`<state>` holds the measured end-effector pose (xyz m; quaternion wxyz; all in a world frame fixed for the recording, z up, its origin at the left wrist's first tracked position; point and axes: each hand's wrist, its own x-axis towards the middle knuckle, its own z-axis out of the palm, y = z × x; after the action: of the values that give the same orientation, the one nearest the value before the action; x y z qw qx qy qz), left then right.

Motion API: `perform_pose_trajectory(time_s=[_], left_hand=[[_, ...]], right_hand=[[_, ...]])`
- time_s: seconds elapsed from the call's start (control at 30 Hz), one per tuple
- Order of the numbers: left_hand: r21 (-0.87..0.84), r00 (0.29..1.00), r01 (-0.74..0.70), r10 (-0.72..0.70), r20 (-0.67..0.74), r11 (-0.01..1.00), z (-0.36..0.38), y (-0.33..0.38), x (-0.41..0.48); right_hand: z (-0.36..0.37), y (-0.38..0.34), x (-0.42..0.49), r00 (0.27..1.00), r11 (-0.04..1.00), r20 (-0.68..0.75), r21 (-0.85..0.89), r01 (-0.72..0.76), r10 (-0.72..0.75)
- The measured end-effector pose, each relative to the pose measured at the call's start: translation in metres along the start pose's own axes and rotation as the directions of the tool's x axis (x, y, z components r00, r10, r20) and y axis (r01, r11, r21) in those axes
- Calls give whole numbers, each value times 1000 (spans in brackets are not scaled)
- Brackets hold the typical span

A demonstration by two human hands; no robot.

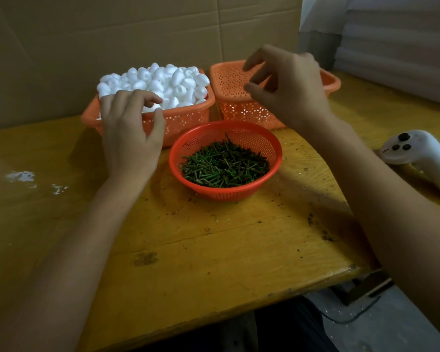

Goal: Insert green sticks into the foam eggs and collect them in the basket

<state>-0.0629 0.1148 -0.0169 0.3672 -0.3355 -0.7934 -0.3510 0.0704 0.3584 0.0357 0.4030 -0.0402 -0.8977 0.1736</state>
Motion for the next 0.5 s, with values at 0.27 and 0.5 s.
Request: perform_pose_trajectory(time_s=[0.27,0.5], left_hand=[[304,982,-81,23,189,949,-1,-6,-3],[393,976,-115,31,215,912,4,-12,-2]], right_hand=[[12,-10,-5,936,964,234,36,263,-264],[15,-11,-5,903,946,288,38,322,-319]])
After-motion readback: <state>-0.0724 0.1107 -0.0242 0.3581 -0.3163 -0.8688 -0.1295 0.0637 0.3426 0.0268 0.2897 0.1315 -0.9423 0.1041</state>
